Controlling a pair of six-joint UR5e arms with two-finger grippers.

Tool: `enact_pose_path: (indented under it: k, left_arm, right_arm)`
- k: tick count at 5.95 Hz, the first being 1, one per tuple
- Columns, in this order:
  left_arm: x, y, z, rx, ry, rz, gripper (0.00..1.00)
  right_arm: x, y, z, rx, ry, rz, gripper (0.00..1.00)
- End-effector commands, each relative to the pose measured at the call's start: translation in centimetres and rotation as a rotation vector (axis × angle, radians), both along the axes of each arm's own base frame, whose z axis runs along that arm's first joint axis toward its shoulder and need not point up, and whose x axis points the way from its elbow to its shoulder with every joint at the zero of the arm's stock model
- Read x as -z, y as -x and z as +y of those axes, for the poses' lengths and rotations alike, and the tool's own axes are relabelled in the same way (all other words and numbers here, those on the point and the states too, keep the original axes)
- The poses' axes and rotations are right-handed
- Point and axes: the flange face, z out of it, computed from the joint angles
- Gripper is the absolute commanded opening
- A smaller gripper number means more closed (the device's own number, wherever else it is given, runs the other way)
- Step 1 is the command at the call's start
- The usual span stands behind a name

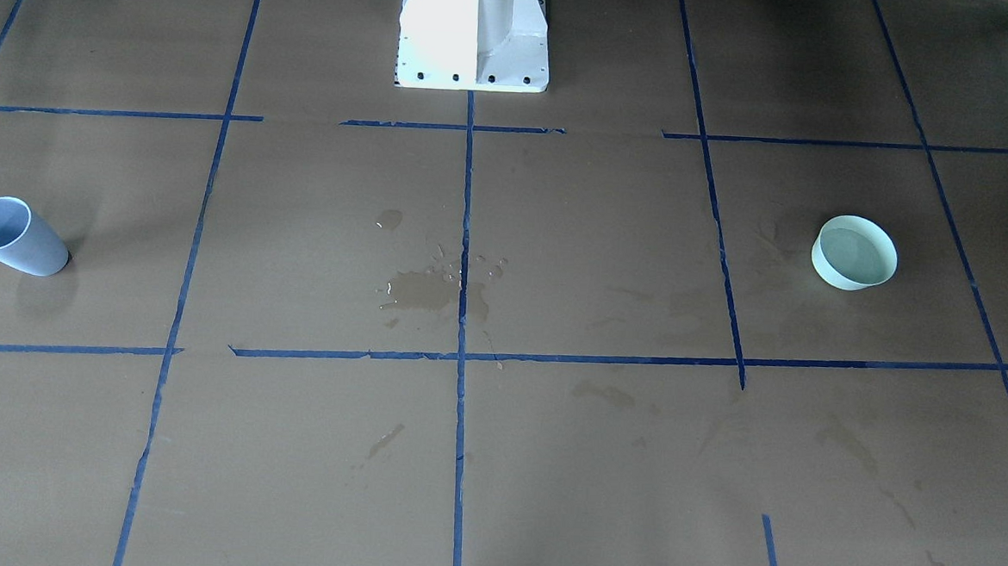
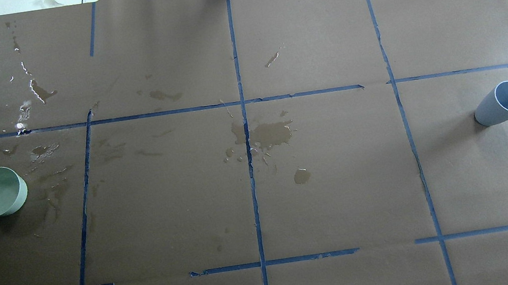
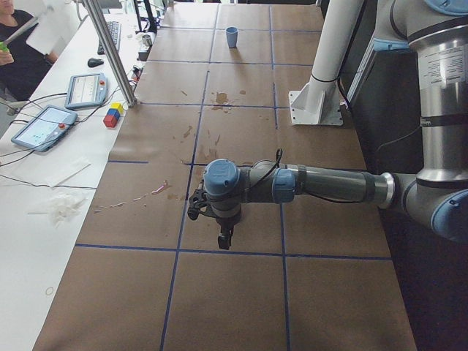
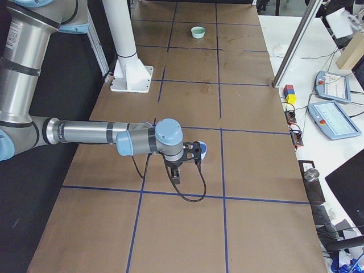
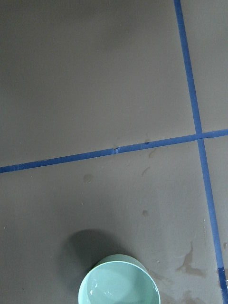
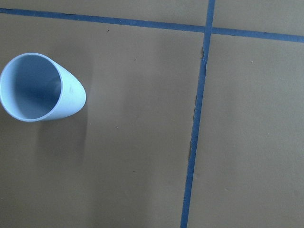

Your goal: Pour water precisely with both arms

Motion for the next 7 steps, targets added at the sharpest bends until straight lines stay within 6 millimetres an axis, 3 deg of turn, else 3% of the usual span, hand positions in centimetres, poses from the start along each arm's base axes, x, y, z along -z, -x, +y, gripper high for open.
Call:
enact_pose_path:
  k: [1,7]
  left_arm:
    - [1.11,-0.02,0.06,0.004,-0.01,0.003,1.0]
    - [0.3,-0.07,0.07,0.002,-0.007,0.002,1.0]
  right_arm:
    - [-1.09,0.07,-1.02,-0.002,0.016,0.002,1.0]
    - [-0.21,0.19,-1.84,0.001,-0.038,-0.011,1.0]
